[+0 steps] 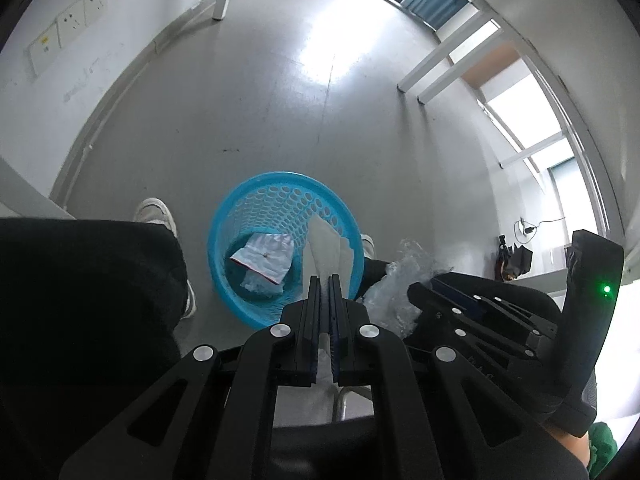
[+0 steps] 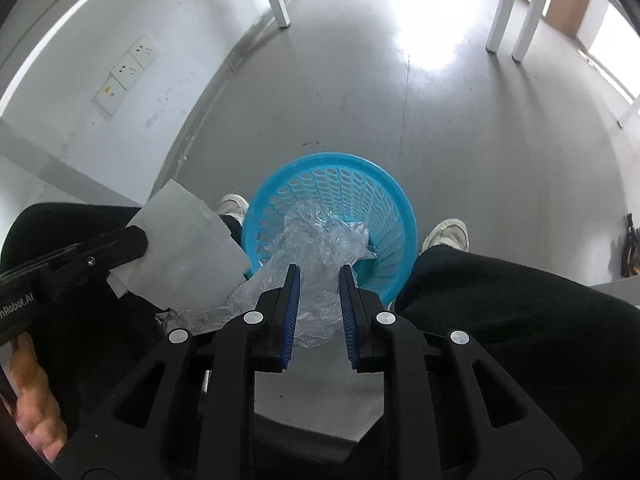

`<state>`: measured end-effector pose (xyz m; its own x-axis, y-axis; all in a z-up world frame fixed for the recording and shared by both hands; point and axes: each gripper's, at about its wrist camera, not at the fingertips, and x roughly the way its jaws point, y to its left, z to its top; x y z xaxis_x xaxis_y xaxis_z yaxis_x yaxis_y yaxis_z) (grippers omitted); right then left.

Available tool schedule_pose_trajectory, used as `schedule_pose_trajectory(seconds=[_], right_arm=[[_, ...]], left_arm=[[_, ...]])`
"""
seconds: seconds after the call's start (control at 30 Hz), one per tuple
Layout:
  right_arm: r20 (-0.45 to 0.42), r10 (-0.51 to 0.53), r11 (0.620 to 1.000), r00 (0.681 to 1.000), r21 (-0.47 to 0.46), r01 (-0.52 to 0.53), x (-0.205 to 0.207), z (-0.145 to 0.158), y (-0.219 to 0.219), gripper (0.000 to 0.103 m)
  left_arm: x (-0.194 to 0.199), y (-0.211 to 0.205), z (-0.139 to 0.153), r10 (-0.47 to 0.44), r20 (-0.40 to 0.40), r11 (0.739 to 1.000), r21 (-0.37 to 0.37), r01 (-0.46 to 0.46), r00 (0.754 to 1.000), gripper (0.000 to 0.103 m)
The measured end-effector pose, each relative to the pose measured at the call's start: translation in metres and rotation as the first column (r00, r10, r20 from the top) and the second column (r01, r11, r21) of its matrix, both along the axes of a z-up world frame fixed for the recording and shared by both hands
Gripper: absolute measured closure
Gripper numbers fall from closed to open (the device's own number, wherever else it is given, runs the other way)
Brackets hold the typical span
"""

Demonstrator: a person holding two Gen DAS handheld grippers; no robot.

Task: Collect trash
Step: 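Lower both held items over the blue wastebasket and open both tools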

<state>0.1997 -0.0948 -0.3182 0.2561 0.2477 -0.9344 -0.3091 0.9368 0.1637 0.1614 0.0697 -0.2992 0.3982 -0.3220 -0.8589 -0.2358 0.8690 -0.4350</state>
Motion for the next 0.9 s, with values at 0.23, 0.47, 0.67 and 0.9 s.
schedule_pose_trajectory(seconds=[0.23, 0.47, 0.67, 0.9], right_arm=[[-0.086, -0.047, 0.999, 0.995, -0.019, 0.046, 0.033, -0.030, -0.006, 0.084], [-0.148, -0.067, 0.994, 0.987, -0.091, 0.054, 0.059, -0.069, -0.001, 0.084], [-0.205, -0.095, 0.989, 0.974, -0.133, 0.068, 0.080, -0.102, 0.000, 0.083], [-0.245, -0.133, 0.983, 0.960, -0.153, 0.097, 0.086, -0.122, -0.004, 0.080]], left_arm=[[0.038, 0.001, -0.040, 0.036, -0.106, 0.999, -0.017, -0.038, 0.994, 0.100], [0.069, -0.001, -0.067, 0.042, -0.176, 0.999, 0.034, -0.037, 0.983, 0.100], [0.088, 0.004, -0.095, 0.067, -0.256, 0.997, 0.054, -0.054, 0.964, 0.100], [0.092, 0.003, -0.105, 0.069, -0.293, 0.997, 0.057, -0.055, 0.954, 0.100]])
